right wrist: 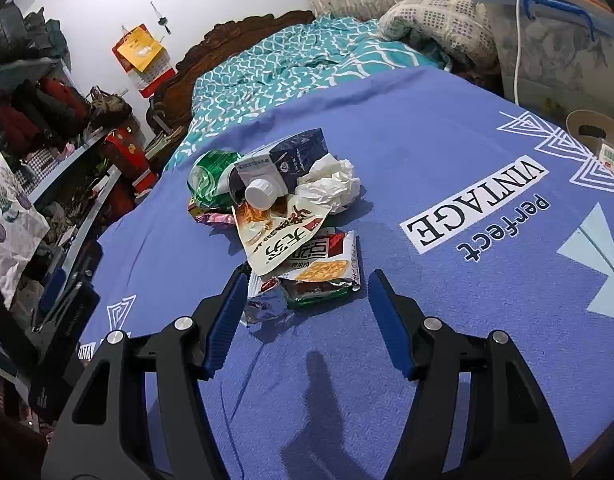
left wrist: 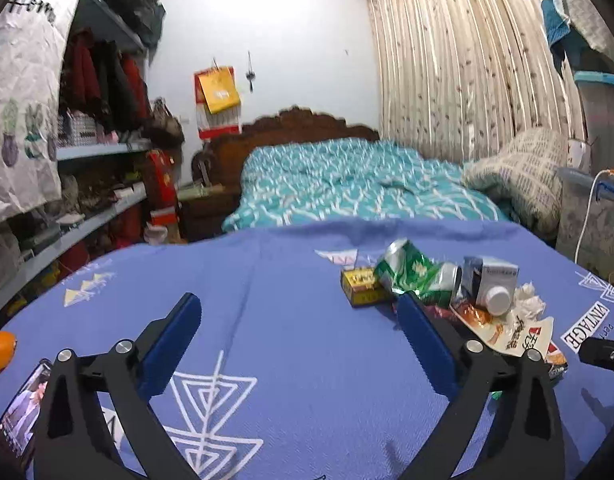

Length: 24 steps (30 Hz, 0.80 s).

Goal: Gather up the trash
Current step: 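Return both tools open above the remaining trash pile, then grasp the white milk carton with the right tool while the left tool grasps the green can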

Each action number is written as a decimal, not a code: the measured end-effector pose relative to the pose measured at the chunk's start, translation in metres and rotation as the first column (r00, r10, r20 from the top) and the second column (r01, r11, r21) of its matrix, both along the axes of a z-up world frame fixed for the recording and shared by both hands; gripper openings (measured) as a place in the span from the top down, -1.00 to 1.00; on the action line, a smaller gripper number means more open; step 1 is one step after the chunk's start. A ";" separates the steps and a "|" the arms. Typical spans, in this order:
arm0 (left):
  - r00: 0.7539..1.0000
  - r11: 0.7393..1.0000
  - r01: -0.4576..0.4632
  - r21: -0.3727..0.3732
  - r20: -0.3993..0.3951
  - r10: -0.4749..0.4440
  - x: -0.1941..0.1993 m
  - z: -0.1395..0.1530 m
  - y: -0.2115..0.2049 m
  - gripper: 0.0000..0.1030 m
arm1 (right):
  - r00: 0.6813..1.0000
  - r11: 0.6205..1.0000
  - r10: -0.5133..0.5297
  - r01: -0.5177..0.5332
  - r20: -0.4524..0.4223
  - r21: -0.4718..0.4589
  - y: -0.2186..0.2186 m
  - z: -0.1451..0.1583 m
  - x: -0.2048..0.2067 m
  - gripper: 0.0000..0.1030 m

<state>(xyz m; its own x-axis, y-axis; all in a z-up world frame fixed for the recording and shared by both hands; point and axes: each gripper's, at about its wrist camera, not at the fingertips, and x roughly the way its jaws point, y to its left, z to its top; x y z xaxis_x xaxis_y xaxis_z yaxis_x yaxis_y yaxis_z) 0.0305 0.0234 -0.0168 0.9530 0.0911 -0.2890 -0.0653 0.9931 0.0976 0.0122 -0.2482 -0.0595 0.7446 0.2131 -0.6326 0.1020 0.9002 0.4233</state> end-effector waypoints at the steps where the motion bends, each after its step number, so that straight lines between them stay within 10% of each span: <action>1: 1.000 1.000 -0.004 -0.001 0.024 0.004 -0.005 0.001 0.000 -0.84 | 1.000 1.000 0.002 -0.002 0.001 -0.004 0.001 0.000 0.000 -0.25; 24: 0.982 0.993 0.044 -0.113 -0.176 -0.064 0.027 -0.007 0.020 -0.83 | 0.994 0.994 0.104 -0.103 0.017 -0.042 0.002 0.030 0.102 -0.24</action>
<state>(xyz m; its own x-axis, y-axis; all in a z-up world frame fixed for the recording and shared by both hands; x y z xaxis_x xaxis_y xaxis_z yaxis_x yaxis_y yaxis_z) 0.0577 0.0434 -0.0243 0.8878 -0.0005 -0.4603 -0.0023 1.0000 -0.0057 0.1140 -0.2462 -0.0291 0.7320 0.2637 -0.6282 -0.0007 0.9223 0.3864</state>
